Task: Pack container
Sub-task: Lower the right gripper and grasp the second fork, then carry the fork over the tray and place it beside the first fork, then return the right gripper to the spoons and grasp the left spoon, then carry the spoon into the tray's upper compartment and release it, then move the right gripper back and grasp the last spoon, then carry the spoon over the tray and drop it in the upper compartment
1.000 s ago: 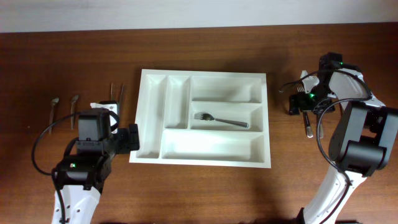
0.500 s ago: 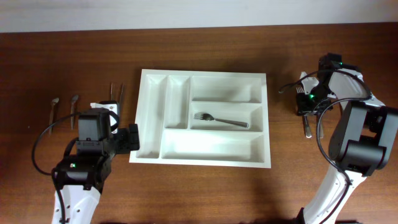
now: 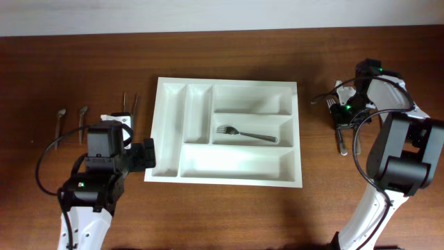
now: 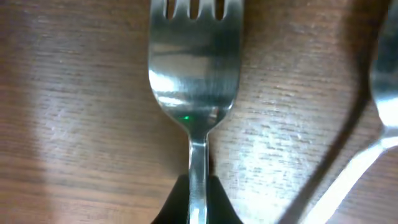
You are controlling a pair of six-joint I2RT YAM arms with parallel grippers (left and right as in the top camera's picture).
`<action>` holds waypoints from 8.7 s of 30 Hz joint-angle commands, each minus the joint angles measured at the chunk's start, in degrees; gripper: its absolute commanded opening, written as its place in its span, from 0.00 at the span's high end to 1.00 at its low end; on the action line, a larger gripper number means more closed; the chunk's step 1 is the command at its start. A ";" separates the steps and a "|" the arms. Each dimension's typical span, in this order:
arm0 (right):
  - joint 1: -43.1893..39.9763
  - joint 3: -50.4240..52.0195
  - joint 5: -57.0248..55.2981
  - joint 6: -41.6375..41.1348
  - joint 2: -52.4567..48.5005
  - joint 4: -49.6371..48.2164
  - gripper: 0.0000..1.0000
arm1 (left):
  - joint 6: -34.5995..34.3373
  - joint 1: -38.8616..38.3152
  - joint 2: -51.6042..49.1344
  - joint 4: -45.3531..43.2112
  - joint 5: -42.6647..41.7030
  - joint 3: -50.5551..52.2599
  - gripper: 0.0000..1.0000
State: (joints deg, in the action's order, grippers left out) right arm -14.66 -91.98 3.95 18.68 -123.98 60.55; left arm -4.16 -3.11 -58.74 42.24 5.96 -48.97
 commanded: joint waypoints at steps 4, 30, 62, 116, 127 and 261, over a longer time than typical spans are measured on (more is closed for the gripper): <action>2.25 -13.90 1.68 -0.42 6.32 6.71 0.96 | -0.33 -0.11 -0.13 -0.26 -0.57 -0.85 0.01; 38.05 2.38 1.79 35.23 12.98 6.10 0.96 | -0.33 -0.11 -0.13 -0.81 -0.57 -0.85 0.01; 10.01 -9.38 -9.29 1.88 25.77 -2.34 0.21 | -0.33 -0.11 -0.13 -0.81 -0.59 -0.85 0.01; -5.22 -8.52 -1.57 -1.66 -7.61 -2.32 0.78 | -0.35 -0.11 -0.13 -0.85 -2.14 -0.85 0.01; -4.83 -8.83 -0.44 -3.15 -7.04 -2.36 0.96 | -0.33 -0.11 -0.13 -0.85 -2.12 -0.85 0.01; -14.60 -20.09 4.46 5.92 -15.13 -2.93 0.96 | -0.35 -0.11 -0.13 -1.49 -4.76 -0.85 0.01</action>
State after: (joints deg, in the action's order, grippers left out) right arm -30.48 -113.78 8.45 25.93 -138.21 57.69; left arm -4.16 -3.11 -58.74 40.97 2.02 -48.97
